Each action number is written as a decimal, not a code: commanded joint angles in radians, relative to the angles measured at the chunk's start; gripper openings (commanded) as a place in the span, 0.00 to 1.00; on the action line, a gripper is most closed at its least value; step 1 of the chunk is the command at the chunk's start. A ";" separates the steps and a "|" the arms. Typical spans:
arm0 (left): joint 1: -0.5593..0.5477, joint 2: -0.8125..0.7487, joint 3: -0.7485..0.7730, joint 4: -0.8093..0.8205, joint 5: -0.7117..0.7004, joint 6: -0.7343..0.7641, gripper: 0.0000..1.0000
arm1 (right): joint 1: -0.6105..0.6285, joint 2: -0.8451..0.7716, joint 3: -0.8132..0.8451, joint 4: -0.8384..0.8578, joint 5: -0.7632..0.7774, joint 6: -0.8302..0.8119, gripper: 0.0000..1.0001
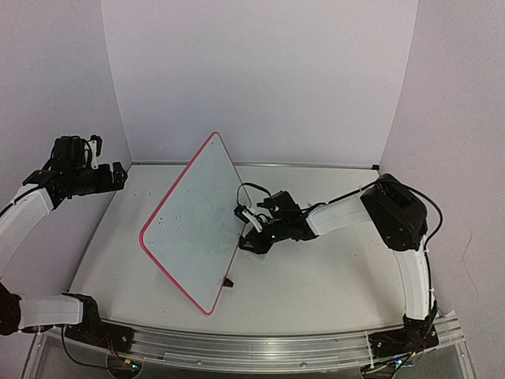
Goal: Write a sentence on the whiteboard
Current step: Move the whiteboard to the center of the board.
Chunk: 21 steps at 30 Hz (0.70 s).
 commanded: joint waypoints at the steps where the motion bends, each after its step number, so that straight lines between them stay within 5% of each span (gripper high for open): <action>1: 0.000 0.011 -0.002 0.043 0.033 0.002 0.99 | 0.014 0.037 0.036 0.013 0.032 -0.033 0.42; 6: 0.001 0.018 0.000 0.041 0.036 0.002 0.99 | 0.026 0.053 0.043 0.013 0.049 -0.052 0.35; 10: 0.000 0.018 -0.001 0.038 0.027 0.004 0.99 | 0.036 0.052 0.025 0.033 0.085 -0.050 0.13; 21: 0.001 0.011 -0.002 0.039 0.020 0.005 0.99 | 0.049 -0.086 -0.172 0.185 0.406 0.085 0.00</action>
